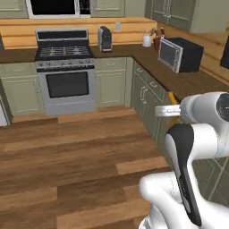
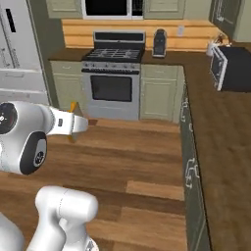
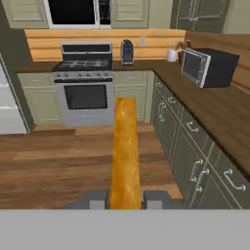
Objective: Start the toaster. Once the lever pops up, take the bread to the plate on the dining counter.
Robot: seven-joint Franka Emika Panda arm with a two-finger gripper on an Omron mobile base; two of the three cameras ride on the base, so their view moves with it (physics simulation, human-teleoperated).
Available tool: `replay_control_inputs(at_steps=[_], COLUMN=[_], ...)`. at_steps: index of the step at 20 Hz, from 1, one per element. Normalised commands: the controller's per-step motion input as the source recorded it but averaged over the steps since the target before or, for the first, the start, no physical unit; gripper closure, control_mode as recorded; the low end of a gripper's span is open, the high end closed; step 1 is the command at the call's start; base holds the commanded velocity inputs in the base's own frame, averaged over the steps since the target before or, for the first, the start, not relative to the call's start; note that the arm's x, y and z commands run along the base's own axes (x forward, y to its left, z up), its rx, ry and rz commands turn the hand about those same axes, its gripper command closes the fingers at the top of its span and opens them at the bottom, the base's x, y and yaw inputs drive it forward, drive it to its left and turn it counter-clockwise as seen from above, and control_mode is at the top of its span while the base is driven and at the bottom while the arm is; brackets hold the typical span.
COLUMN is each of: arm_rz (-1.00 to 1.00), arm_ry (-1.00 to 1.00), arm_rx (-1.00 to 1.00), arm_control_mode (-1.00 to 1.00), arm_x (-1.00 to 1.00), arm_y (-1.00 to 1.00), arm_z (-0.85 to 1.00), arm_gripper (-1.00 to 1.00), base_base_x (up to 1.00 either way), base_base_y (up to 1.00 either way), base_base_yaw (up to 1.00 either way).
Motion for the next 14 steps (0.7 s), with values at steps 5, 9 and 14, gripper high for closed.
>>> replay_control_inputs(at_steps=[5, 9, 14], arm_rz=[0.00, 0.00, 0.00], arm_ry=[0.00, 0.00, 0.00], arm_rx=[0.00, 0.00, 0.00], arm_control_mode=[1.00, 1.00, 1.00], arm_x=[0.00, 0.00, 0.00], arm_y=[0.00, 0.00, 0.00], arm_z=[0.00, 0.00, 0.00], arm_gripper=[1.00, 1.00, 1.00], base_base_x=[-0.12, -0.10, 0.11], base_base_y=[0.00, 0.00, -0.01], base_base_yaw=[1.00, 1.00, 0.99])
